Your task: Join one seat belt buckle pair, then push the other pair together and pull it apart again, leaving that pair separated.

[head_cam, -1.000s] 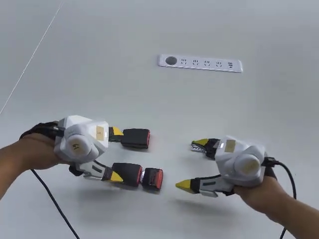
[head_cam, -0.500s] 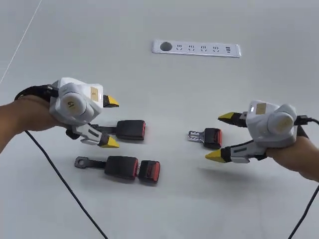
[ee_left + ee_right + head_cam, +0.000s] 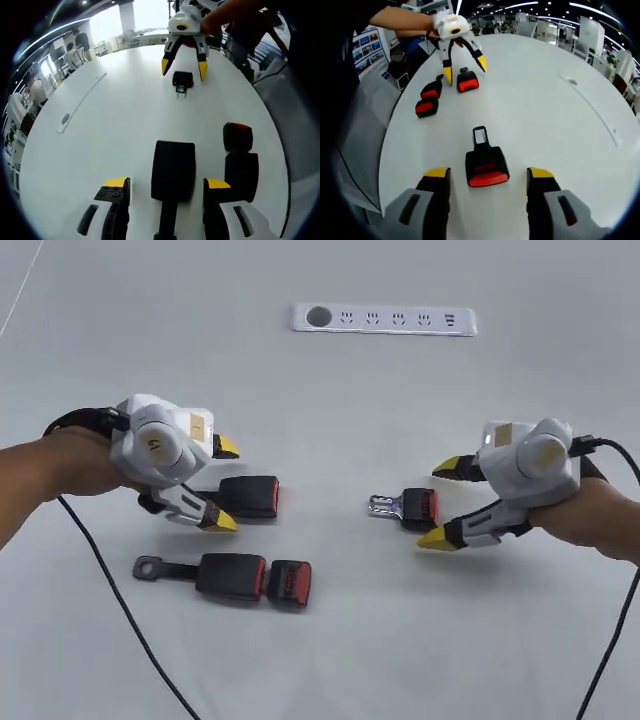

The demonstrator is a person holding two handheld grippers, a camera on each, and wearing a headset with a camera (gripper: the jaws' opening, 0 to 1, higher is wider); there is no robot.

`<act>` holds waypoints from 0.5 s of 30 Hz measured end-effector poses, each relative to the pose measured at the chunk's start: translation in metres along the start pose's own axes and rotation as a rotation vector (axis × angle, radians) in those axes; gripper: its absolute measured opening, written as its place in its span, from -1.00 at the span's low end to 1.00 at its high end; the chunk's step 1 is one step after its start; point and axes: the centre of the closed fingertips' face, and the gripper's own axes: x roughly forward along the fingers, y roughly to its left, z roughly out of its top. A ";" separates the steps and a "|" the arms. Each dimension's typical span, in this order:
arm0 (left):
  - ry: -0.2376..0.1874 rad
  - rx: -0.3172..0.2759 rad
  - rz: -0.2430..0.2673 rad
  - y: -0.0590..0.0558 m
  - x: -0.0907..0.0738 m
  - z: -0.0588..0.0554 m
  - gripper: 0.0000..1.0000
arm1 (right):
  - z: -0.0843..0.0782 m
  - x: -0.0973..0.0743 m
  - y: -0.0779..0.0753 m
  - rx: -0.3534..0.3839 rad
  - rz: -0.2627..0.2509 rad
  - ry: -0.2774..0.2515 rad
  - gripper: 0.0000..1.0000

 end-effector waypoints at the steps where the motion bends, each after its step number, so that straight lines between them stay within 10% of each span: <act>1: -0.001 -0.004 -0.005 0.000 0.002 -0.001 0.21 | 0.001 0.001 0.001 -0.005 0.004 0.003 0.25; 15: -0.008 0.017 -0.036 -0.003 0.004 -0.004 -0.21 | 0.002 0.000 0.003 -0.082 0.040 0.049 -0.21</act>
